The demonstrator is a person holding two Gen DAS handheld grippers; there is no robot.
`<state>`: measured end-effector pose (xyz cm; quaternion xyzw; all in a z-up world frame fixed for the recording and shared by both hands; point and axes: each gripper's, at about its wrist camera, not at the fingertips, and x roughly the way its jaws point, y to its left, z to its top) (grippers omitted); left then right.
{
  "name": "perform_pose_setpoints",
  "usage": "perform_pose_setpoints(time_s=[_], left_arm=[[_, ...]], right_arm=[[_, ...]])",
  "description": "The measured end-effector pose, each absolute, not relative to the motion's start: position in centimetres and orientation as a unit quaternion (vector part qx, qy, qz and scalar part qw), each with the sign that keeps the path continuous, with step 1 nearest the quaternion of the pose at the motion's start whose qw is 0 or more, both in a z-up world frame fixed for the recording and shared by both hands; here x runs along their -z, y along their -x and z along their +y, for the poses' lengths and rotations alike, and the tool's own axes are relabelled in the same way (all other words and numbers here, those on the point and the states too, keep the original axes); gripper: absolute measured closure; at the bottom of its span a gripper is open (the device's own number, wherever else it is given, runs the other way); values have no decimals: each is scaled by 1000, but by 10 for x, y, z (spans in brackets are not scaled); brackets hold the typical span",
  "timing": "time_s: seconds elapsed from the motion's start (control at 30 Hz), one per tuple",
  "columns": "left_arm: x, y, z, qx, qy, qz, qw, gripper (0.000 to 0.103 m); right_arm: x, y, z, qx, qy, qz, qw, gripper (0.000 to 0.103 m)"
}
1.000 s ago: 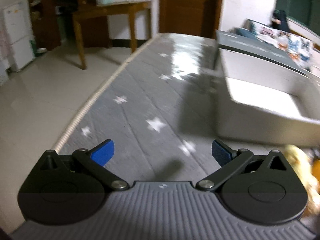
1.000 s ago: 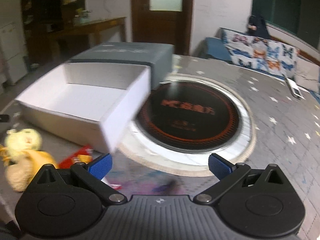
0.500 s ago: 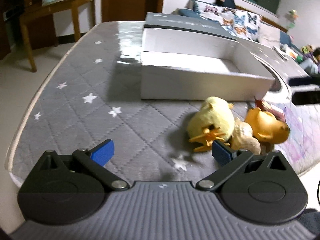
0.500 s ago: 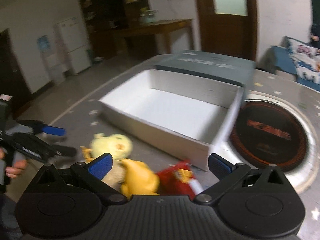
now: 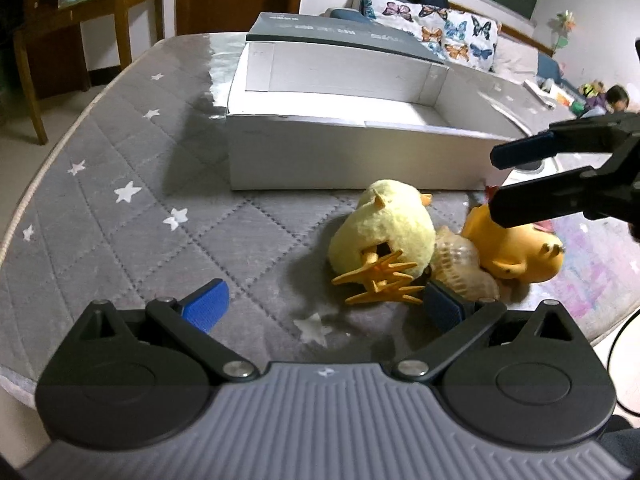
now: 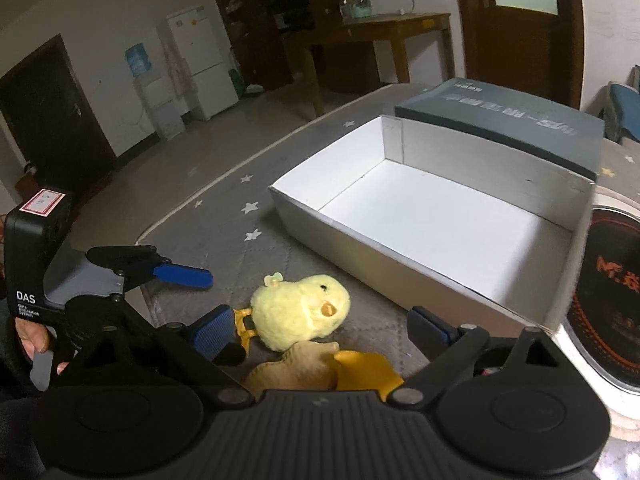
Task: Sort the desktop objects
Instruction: 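Grasp the yellow plush chick with the left gripper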
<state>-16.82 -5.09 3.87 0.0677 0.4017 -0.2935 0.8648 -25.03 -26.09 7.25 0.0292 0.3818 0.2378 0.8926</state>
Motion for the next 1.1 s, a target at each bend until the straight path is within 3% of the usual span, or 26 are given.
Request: perform_pose_setpoints(time_s=[0.3,0.57,0.97,1.1], left_arm=[[-45,166,-43,270,-128,368,881,0],[-43,160,-36,287,-110,380,872,0],[-46,141,-19,320,22,425,847,0],[-46,136,-29,319,40,432,843,0]], right_arm=[[-63,237,-245,-254,-21,396,882,9],[-47,223,-238,-257,-19,425,868,15],[-40,221,-235,-267,-1,440,857,21],[-39,223,-225,-273,24,440,855,27]])
